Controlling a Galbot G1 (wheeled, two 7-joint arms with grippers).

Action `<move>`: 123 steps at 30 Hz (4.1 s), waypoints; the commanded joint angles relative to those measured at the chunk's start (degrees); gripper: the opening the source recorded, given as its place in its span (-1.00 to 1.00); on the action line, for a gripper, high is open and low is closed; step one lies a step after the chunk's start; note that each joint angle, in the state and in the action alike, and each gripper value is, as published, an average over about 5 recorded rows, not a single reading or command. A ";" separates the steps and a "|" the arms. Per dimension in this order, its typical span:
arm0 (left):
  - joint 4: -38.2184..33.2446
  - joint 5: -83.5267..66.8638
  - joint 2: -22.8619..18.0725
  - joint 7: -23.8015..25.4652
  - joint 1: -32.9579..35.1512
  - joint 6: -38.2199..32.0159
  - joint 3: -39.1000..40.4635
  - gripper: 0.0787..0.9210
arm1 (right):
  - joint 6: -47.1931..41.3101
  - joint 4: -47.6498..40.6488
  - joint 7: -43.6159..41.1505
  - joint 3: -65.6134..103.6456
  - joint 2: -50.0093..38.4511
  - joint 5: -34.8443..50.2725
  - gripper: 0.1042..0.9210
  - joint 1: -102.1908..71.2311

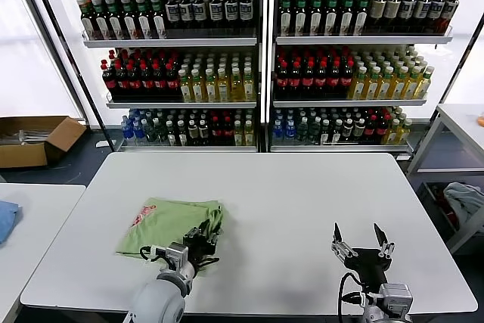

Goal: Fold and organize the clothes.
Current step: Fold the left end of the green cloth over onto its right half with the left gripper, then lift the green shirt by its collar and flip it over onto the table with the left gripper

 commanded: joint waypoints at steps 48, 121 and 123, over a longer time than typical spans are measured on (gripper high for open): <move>14.15 -11.82 11.26 3.93 -2.02 -6.88 -19.38 0.77 | -2.51 -0.72 -0.26 -3.50 -1.10 -0.42 0.76 3.21; 7.82 -18.29 28.85 3.52 0.54 -5.16 -35.90 -0.90 | -1.46 -3.06 0.15 -3.65 -1.83 2.70 0.76 6.73; 4.25 -17.93 26.74 2.90 0.83 -4.40 -33.11 -0.90 | -1.35 -3.06 0.19 -3.28 -1.79 2.61 0.76 6.23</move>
